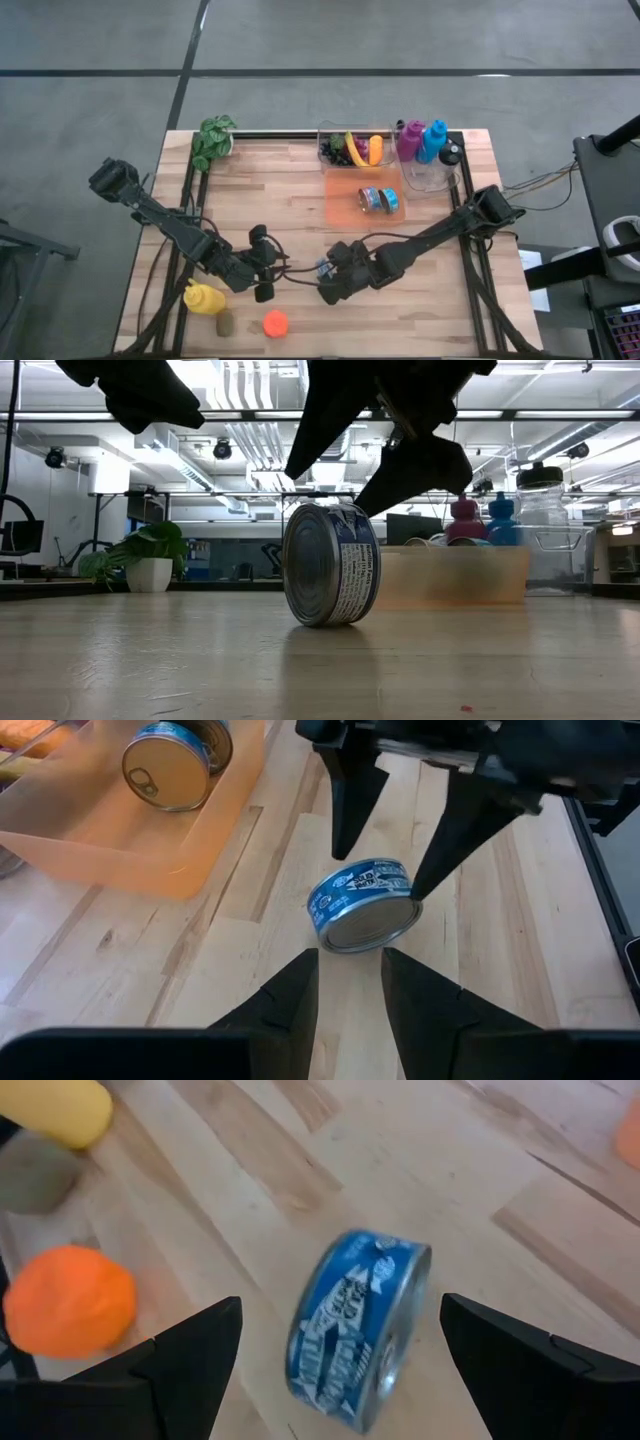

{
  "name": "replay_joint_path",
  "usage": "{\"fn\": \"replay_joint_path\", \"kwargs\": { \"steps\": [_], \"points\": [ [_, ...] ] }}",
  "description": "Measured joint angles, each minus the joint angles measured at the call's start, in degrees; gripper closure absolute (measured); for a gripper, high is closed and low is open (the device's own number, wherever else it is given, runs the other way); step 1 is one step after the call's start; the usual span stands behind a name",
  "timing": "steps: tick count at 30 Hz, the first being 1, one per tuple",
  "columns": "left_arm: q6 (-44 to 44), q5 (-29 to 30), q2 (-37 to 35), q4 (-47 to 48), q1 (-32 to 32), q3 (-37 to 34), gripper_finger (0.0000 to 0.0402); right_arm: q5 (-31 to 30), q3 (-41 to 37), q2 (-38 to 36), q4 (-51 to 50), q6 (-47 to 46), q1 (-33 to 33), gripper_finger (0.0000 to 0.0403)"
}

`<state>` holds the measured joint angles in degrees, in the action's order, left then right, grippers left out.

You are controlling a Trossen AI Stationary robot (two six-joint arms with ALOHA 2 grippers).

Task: Pick & Place Food Item
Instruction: Put the blue tuna can into the orange bin

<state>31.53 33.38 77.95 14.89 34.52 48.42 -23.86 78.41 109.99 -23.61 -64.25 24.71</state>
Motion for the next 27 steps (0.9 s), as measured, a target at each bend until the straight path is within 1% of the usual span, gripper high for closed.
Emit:
{"fn": "replay_joint_path", "kwargs": {
  "steps": [3, 6, 14, 22, 27],
  "points": [
    [-0.03, 0.01, 0.0, -0.02, 0.0, 0.0, 0.0284, 0.18, 0.11, 0.79, 0.43, -0.13, -0.62, 0.0066],
    [-0.03, 0.01, 0.0, -0.03, 0.0, 0.0, 0.0284, 1.95, 0.03, 1.59, 0.31, -0.09, -1.33, 0.007],
    [0.0, 0.02, 0.0, 0.0, 0.0, 0.0, 0.0284, 2.51, 0.06, 2.41, 0.41, 0.01, -2.05, 0.0081],
    [0.0, 0.01, 0.0, 0.01, 0.0, 0.0, 0.0284, 2.47, 0.06, 2.58, 0.28, 0.35, -2.24, 0.0074],
    [0.0, 0.02, 0.0, 0.01, 0.0, 0.0, 0.0284, 2.97, 0.04, 2.58, -0.52, 0.35, -2.25, 0.0076]
  ]
}}
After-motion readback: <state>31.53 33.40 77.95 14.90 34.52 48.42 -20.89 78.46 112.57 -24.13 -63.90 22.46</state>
